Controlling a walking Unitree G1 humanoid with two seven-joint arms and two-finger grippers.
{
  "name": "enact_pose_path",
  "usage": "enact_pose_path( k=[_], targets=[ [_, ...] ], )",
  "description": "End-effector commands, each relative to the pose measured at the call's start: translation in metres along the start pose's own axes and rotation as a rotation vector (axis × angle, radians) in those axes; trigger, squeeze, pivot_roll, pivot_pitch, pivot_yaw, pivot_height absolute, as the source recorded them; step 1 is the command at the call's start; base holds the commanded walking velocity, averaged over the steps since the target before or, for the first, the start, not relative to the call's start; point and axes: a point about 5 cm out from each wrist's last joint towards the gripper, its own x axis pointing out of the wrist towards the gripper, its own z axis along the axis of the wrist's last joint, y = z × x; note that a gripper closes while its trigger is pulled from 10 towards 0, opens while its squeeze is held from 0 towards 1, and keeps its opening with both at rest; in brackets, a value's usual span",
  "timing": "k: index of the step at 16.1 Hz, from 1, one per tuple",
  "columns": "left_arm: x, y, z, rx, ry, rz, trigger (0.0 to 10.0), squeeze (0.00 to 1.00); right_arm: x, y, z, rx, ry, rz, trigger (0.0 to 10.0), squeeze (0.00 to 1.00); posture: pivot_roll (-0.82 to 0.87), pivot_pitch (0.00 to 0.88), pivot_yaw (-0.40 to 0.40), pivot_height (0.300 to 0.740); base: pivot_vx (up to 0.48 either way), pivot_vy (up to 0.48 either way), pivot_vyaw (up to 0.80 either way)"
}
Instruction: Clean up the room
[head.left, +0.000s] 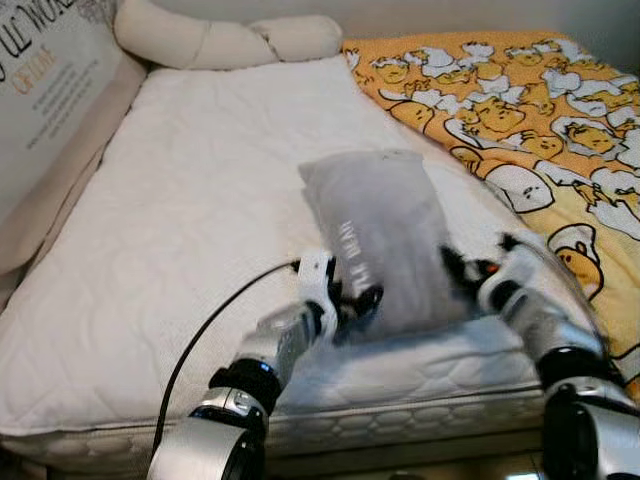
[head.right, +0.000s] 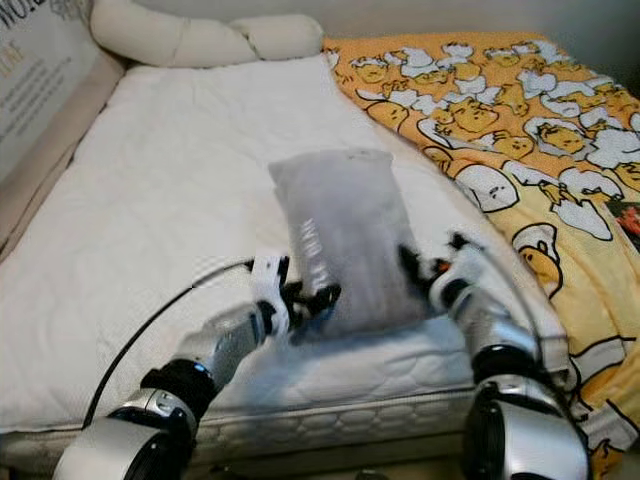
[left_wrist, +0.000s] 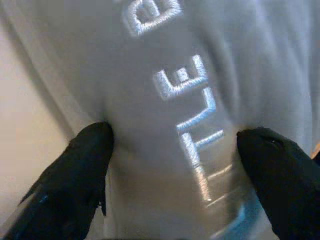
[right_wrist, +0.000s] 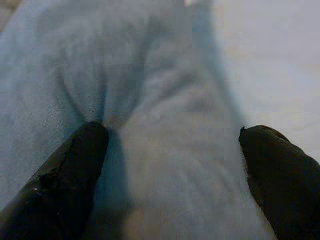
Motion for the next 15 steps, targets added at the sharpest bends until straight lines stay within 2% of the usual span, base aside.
enact_pose_path(
  k=[1,2,4,7,8,13,14,15],
  targets=[
    [0.01,-0.022,-0.003,-0.043,-0.007,-0.074,0.0,0.0,0.002,0.004,-0.011,-0.007,0.047,0.037,0.0,0.0,-0.14,0.062,0.058,0.74,0.0,0.0,0.0],
    [0.012,-0.029,-0.006,-0.048,0.004,-0.124,0.0,0.0,0.002,0.007,-0.018,-0.006,0.065,0.064,0.0,0.0,-0.14,0.058,0.059,0.74,0.0,0.0,0.0],
    [0.015,-0.034,-0.012,-0.046,0.051,-0.125,0.0,0.0,0.002,0.01,-0.028,-0.014,0.082,0.08,0.0,0.0,-0.15,0.051,0.064,0.74,0.0,0.0,0.0],
    [0.017,-0.037,-0.008,-0.072,0.036,-0.136,0.0,0.0,0.002,0.011,-0.032,-0.015,0.088,0.09,0.0,0.0,-0.15,0.044,0.067,0.74,0.0,0.0,0.0],
    [0.018,-0.038,-0.008,-0.037,0.056,-0.141,0.0,0.0,0.002,0.012,-0.033,-0.018,0.088,0.093,0.0,0.0,-0.15,0.038,0.067,0.74,0.0,0.0,0.0],
    [0.018,-0.038,-0.003,-0.046,0.026,-0.15,0.0,0.0,0.006,0.02,-0.037,-0.086,0.129,0.089,0.0,0.0,-0.15,0.023,0.062,0.74,0.0,0.0,0.0],
    [0.017,-0.036,0.001,-0.063,0.013,-0.154,0.0,0.0,0.009,0.024,-0.038,-0.088,0.139,0.089,0.0,0.0,-0.14,0.016,0.058,0.74,0.0,0.0,0.0],
    [0.015,-0.031,0.006,-0.046,-0.004,-0.151,0.0,0.0,0.011,0.03,-0.033,-0.084,0.125,0.098,0.0,0.0,-0.14,0.009,0.058,0.74,0.0,0.0,0.0]
  ],
)
